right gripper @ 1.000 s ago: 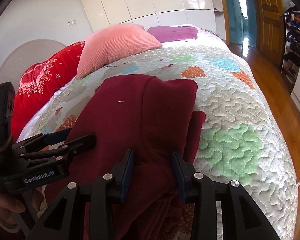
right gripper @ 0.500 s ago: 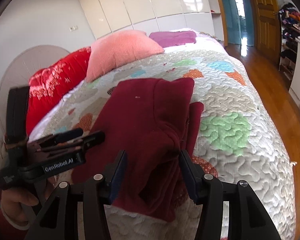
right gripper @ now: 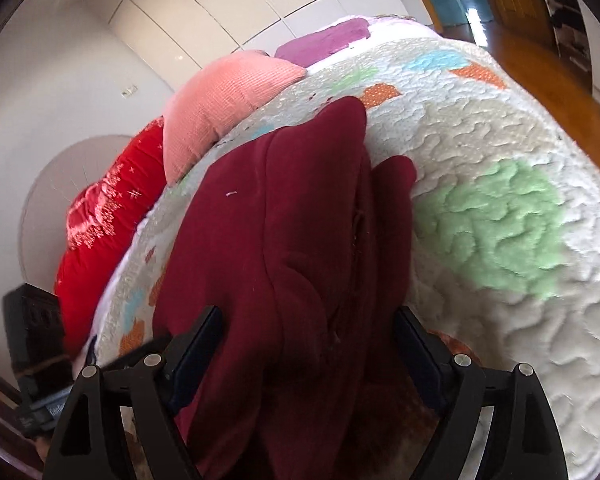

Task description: Fold small clothes

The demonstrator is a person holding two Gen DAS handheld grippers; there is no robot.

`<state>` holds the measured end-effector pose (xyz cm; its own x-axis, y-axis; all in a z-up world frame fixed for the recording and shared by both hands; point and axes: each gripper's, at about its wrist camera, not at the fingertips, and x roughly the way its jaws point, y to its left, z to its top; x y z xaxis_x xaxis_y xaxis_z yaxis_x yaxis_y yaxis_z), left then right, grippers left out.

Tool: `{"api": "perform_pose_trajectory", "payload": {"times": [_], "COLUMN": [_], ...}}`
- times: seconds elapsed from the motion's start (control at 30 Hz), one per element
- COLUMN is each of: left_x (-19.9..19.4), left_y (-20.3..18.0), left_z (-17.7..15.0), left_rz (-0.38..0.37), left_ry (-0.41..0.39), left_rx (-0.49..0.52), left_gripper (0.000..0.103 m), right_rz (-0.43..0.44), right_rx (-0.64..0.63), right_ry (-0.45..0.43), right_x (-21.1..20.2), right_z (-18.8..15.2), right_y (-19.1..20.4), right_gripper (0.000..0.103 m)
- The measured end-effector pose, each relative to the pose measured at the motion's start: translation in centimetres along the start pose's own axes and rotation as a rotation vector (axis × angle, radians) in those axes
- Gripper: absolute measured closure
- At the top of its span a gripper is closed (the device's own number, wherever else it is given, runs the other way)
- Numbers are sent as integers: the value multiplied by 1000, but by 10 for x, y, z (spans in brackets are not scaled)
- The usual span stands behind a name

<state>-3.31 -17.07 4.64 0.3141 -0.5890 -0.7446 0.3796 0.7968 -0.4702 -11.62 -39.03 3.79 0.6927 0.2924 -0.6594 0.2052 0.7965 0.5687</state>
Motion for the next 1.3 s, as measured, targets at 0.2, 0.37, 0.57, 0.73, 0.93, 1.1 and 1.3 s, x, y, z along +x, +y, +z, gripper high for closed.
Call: {"api": "perform_pose_trajectory", "payload": {"times": [0.2, 0.37, 0.57, 0.73, 0.93, 1.1, 1.3], "left_x": [9, -36, -82, -78, -95, -99, -103], "left_y": [-6, -14, 4, 26, 15, 14, 3], "left_z": [-2, -7, -28, -56, -56, -51, -51], "left_rz": [-98, -74, 43, 101, 175, 235, 317], "left_ry": [7, -50, -61, -20, -89, -139, -184], "left_rx": [1, 63, 97, 63, 94, 121, 192], "left_gripper": [39, 55, 55, 48, 48, 48, 47], "right_rz": [17, 23, 121, 62, 32, -73, -139], "right_rx": [-23, -122, -146, -121, -314, -432, -410], "right_ry": [-1, -40, 21, 73, -101, -16, 15], "right_x": [1, -15, -5, -8, -68, -25, -3], "right_z": [2, 0, -23, -36, -23, -27, -38], "right_y": [10, 48, 79, 69, 108, 125, 111], "right_gripper": [52, 58, 56, 49, 65, 70, 69]}}
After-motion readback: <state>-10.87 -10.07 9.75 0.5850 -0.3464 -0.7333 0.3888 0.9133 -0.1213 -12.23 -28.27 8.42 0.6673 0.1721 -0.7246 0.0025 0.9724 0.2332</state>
